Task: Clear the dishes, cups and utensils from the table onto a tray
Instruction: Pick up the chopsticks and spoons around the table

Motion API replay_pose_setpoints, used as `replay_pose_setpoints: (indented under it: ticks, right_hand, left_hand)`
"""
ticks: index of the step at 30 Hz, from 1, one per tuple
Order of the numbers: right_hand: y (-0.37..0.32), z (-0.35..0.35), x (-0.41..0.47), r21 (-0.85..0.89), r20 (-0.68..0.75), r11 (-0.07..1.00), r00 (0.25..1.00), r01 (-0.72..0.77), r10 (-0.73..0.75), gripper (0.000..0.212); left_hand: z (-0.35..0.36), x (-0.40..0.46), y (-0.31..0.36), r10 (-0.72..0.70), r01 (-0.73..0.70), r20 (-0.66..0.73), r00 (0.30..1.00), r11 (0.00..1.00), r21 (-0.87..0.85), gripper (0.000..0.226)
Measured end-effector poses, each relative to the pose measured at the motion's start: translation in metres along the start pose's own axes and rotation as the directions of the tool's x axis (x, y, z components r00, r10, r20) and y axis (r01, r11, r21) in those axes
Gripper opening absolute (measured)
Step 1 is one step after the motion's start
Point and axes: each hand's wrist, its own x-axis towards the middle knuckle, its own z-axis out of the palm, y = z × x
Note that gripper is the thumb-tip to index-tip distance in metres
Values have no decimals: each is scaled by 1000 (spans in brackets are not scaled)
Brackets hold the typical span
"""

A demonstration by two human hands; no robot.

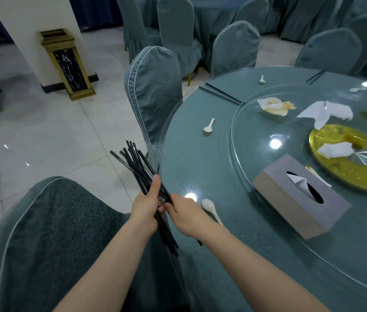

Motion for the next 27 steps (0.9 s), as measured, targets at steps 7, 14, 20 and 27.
replay_pose_setpoints:
  ticks: [7,14,20,27]
  right_hand:
    - [-6,6,-7,-90,11,995,999,40,-39,31]
    - [30,2,-10,197,-104,977,989,-80,102,36]
    - [33,14,-5,968,165,93,868,-235,468,50]
    - [37,17,0,982,130,69,899,-174,418,58]
  left_hand:
    - [2,3,-1,-57,52,-51,997,994,-100,29]
    - [-2,14,9,-115,97,-24,993,915,-392,30]
    - [9,8,8,-13,60,128,992,926,-373,14]
    - [17,-1,0,20,26,117,993,925,-378,18]
